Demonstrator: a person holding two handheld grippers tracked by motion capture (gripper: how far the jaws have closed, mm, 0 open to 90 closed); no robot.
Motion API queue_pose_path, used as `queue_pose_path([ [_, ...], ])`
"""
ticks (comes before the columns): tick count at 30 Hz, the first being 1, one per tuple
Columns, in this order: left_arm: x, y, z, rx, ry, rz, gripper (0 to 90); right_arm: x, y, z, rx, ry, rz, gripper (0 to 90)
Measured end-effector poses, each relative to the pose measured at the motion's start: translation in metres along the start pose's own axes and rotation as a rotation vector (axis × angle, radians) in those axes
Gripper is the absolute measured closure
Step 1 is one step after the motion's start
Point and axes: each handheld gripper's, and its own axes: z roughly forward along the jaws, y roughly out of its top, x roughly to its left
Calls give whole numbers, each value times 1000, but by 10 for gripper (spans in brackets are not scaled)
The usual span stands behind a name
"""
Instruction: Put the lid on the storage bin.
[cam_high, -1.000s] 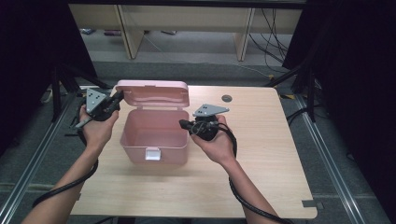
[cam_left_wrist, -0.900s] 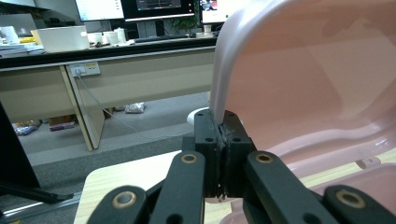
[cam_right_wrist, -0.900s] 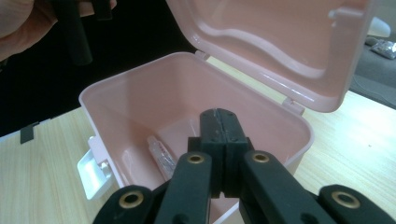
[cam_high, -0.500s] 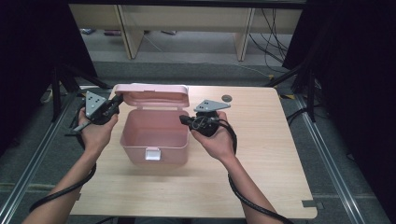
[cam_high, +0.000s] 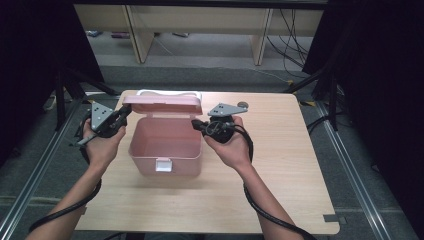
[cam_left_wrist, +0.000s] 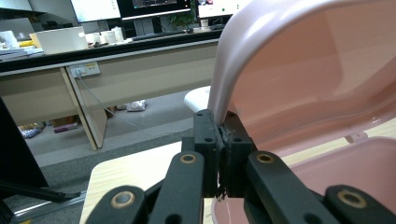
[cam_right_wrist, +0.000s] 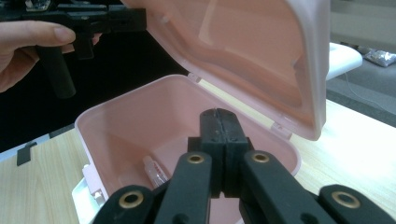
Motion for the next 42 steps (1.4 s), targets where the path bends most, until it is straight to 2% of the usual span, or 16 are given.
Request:
queue_pose_path([
  [2, 0, -1, -1, 0, -2, -2, 872, 1, 0, 0, -2, -4, 16, 900],
  [9, -1, -4, -5, 8, -10, 3, 869, 1, 1, 2, -3, 1, 2, 900],
  [17, -1, -6, -9, 11, -15, 3, 866, 0, 2, 0, -2, -8, 17, 900],
  [18, -1, -7, -9, 12, -15, 3, 865, -1, 3, 0, -9, 1, 7, 900],
  [21, -2, -7, -10, 14, -15, 1, 864, -2, 4, -2, -11, -22, -2, 900],
  [23, -2, -8, -11, 16, -18, 1, 863, -1, 4, -2, -6, -5, 14, 900],
  [29, -2, -11, -15, 24, -27, -2, 859, -3, 5, -4, -19, -20, -3, 900],
  [32, -2, -13, -16, 27, -32, -2, 855, -2, 4, -3, -15, -7, 7, 900],
  [34, -2, -14, -17, 28, -36, 0, 854, -2, 4, -5, -9, -25, -7, 900],
  [35, -2, -14, -18, 31, -38, -1, 853, -2, 4, -4, -16, -21, -4, 900],
  [36, -2, -14, -18, 32, -41, -2, 850, 1, 4, -5, -1, -15, 24, 900],
  [37, -2, -15, -19, 34, -47, -3, 848, 0, 4, -4, -6, -10, 8, 900],
  [38, -2, -16, -19, 36, -54, -7, 845, 1, 4, -4, -7, -12, 13, 900],
  [39, -1, -16, -20, 44, -58, -6, 837, 0, 4, -3, -12, -19, -8, 900],
  [40, -1, -17, -20, 48, -66, -4, 820, 2, 3, -3, -17, -11, 10, 900],
  [42, -1, -19, -23, 51, -69, -1, 771, 1, 4, -4, -15, -16, -7, 900],
])
